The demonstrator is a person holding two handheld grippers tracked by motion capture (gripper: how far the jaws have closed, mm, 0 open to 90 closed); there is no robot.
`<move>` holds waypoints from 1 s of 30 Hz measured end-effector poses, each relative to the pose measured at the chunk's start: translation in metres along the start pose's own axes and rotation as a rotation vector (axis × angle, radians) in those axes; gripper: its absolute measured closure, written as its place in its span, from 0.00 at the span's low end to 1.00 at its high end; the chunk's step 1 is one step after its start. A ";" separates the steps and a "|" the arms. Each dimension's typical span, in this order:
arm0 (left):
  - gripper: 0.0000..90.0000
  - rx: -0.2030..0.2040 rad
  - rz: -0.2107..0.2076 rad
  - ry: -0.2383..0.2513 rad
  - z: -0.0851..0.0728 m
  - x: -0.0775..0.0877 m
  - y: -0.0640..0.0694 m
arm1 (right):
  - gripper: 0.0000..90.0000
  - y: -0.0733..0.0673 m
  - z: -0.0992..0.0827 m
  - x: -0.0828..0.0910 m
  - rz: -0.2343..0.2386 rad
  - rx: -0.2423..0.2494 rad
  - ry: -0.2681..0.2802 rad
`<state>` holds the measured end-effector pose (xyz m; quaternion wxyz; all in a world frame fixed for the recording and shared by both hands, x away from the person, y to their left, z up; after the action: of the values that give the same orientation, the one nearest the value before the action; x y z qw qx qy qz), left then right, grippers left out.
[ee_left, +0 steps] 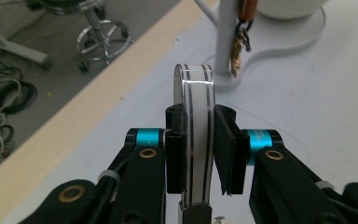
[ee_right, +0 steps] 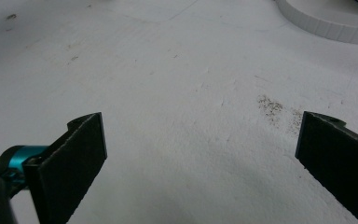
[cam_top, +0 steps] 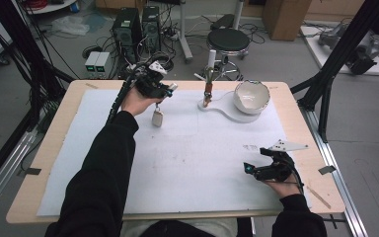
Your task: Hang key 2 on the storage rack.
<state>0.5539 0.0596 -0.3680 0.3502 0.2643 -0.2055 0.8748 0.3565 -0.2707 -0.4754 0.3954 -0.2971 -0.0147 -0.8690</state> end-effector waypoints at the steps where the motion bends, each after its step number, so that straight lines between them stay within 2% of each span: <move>1: 0.84 0.002 0.015 -0.001 0.002 0.001 -0.002 | 0.01 0.000 0.000 0.000 0.001 0.000 0.002; 5: 0.84 0.010 0.052 0.020 0.013 0.009 -0.012 | 0.01 0.000 0.000 0.000 0.003 0.001 0.002; 7: 0.84 0.017 0.059 0.043 0.020 0.012 -0.015 | 0.01 0.000 0.000 0.000 0.001 -0.006 0.000; 12: 0.84 0.052 0.069 0.058 0.033 0.017 -0.022 | 0.01 0.000 0.000 -0.001 0.006 -0.015 0.005; 16: 0.84 0.072 0.084 0.096 0.045 0.024 -0.027 | 0.01 -0.001 0.001 -0.002 0.013 -0.006 0.003; 20: 0.84 0.073 0.105 0.106 0.054 0.029 -0.030 | 0.01 -0.001 0.001 -0.001 0.014 -0.008 0.011; 25: 0.84 0.095 0.121 0.127 0.067 0.032 -0.035 | 0.01 -0.003 0.001 -0.001 0.020 0.001 0.011; 27: 0.84 0.085 0.133 0.122 0.073 0.031 -0.037 | 0.01 -0.004 0.001 -0.001 0.022 -0.002 0.006; 30: 0.84 0.101 0.141 0.147 0.085 0.031 -0.038 | 0.01 -0.003 0.001 -0.001 0.022 0.002 0.007</move>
<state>0.5893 0.0543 -0.2770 0.2883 0.2015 -0.1530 0.9235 0.3557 -0.2680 -0.4747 0.4054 -0.2939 -0.0111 -0.8655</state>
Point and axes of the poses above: each handheld gripper's, and its own axes: x roughly backward along the jaws, z roughly out of its top, y roughly to its right, the point moved 8 cm from there along -x, roughly forward along the jaws, and after that the axes turned 5 degrees about z, right-handed, at the moved point
